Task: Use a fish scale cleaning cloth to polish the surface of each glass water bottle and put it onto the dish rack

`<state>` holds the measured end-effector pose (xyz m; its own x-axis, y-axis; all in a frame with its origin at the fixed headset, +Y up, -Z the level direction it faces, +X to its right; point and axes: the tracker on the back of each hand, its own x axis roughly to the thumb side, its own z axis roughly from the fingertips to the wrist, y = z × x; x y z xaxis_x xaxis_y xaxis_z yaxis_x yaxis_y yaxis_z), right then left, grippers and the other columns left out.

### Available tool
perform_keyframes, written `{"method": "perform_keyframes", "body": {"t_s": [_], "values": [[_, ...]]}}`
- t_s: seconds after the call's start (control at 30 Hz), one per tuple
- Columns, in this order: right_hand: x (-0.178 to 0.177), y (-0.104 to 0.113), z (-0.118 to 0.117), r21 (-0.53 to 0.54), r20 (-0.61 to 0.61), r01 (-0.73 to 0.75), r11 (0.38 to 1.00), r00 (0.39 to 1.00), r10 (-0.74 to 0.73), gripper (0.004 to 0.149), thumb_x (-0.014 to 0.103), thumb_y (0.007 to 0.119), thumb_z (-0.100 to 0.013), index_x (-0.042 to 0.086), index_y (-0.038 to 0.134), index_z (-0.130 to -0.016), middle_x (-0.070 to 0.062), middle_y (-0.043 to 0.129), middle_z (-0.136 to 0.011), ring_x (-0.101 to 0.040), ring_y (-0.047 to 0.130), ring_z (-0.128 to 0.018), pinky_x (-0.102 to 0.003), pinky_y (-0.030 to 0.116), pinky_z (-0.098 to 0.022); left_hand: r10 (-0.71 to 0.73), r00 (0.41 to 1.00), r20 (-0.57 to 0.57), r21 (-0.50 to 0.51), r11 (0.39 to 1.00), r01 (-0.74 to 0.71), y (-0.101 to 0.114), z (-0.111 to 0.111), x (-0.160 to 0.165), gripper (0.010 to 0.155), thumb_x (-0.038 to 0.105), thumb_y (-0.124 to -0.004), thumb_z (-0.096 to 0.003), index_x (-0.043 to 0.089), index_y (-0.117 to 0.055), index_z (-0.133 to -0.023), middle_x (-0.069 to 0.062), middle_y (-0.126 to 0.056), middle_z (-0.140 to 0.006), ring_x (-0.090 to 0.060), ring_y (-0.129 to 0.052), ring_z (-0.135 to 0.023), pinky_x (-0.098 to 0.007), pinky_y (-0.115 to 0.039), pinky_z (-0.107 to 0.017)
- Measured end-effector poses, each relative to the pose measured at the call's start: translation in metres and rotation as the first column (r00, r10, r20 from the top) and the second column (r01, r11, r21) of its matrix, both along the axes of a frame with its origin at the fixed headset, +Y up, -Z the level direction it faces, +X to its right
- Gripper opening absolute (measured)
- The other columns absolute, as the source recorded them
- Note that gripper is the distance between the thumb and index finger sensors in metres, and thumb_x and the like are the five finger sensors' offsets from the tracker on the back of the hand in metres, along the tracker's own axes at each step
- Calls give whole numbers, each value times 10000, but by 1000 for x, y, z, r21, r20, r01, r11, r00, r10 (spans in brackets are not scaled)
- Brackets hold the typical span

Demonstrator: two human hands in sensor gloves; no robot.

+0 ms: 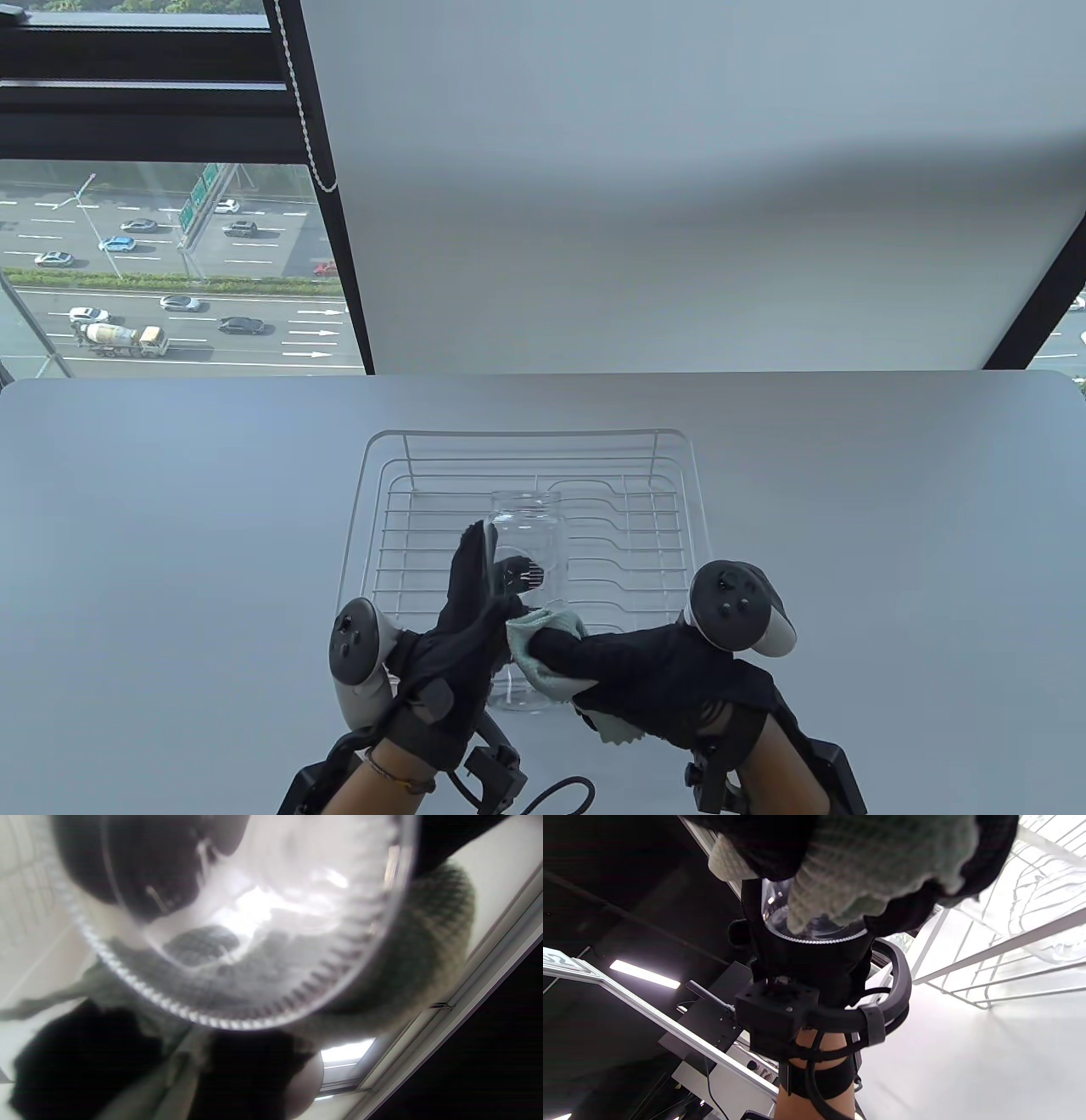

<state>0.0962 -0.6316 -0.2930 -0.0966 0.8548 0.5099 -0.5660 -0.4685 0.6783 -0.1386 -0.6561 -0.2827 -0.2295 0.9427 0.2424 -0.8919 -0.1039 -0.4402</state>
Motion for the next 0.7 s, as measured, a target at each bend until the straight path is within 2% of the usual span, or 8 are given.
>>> {"method": "perform_keyframes", "body": {"t_s": [0.07, 0.13, 0.33, 0.4, 0.47, 0.53, 0.57, 0.7], "values": [[9, -1, -1, 96, 283, 126, 987, 948, -148, 620, 363, 736, -577, 579, 378, -1035, -147, 842, -797, -290, 950, -553, -454, 821, -432, -1, 999, 46, -16, 1000, 2, 3, 2, 2, 956, 634, -722, -542, 213, -94, -1126, -259, -385, -1096, -536, -844, -761, -637, -777, -519], [12, -3, -1, 113, 402, 164, 980, 894, -196, 627, 381, 716, -568, 568, 351, -1042, -123, 851, -802, -265, 958, -536, -434, 833, -416, -29, 998, 55, 23, 999, 28, 4, 4, 5, 954, 621, -719, -547, 207, -82, -1124, -263, -369, -1098, -543, -833, -773, -644, -771, -527], [-5, -4, 1, -48, -86, 5, 999, 996, -9, 560, 345, 748, -568, 614, 502, -993, -166, 837, -771, -284, 953, -524, -452, 825, -410, 3, 1000, -18, 44, 999, -2, 6, 2, -3, 934, 642, -703, -552, 207, -114, -1131, -247, -412, -1093, -519, -860, -746, -623, -788, -511], [-3, -4, -2, -45, -86, 35, 998, 996, -39, 557, 341, 761, -564, 594, 526, -1000, -174, 857, -754, -291, 963, -513, -457, 830, -401, -26, 1000, 16, 27, 999, 25, 5, 3, -2, 941, 646, -700, -549, 205, -107, -1131, -248, -410, -1095, -518, -862, -748, -622, -793, -510], [4, -3, -4, 3, 88, 97, 995, 991, -97, 586, 343, 749, -574, 593, 462, -1019, -173, 845, -775, -302, 950, -535, -463, 818, -418, -12, 1000, 27, 9, 1000, 12, 4, 2, 0, 947, 625, -716, -547, 205, -93, -1125, -262, -370, -1099, -539, -837, -762, -638, -772, -520], [11, -3, -2, 105, 339, 137, 985, 926, -165, 607, 366, 719, -577, 590, 387, -1033, -148, 828, -823, -292, 942, -565, -453, 817, -439, -60, 997, 56, 19, 998, 59, 3, 2, 3, 952, 604, -722, -547, 197, -80, -1119, -272, -351, -1098, -554, -821, -773, -649, -763, -527], [11, -3, -2, 129, 358, 139, 982, 917, -177, 602, 373, 722, -562, 593, 411, -1028, -133, 856, -791, -266, 960, -528, -433, 835, -410, -65, 996, 55, 22, 998, 64, 2, 3, 4, 948, 604, -711, -552, 194, -70, -1117, -271, -342, -1099, -550, -818, -778, -646, -762, -531], [-2, -3, 1, -26, -40, 0, 1000, 999, -1, 557, 343, 743, -569, 598, 509, -1006, -171, 839, -770, -285, 954, -524, -451, 828, -407, 21, 1000, -3, 7, 1000, -21, 2, 1, 0, 931, 602, -700, -554, 193, -85, -1121, -266, -353, -1096, -546, -824, -764, -642, -764, -522]]}}
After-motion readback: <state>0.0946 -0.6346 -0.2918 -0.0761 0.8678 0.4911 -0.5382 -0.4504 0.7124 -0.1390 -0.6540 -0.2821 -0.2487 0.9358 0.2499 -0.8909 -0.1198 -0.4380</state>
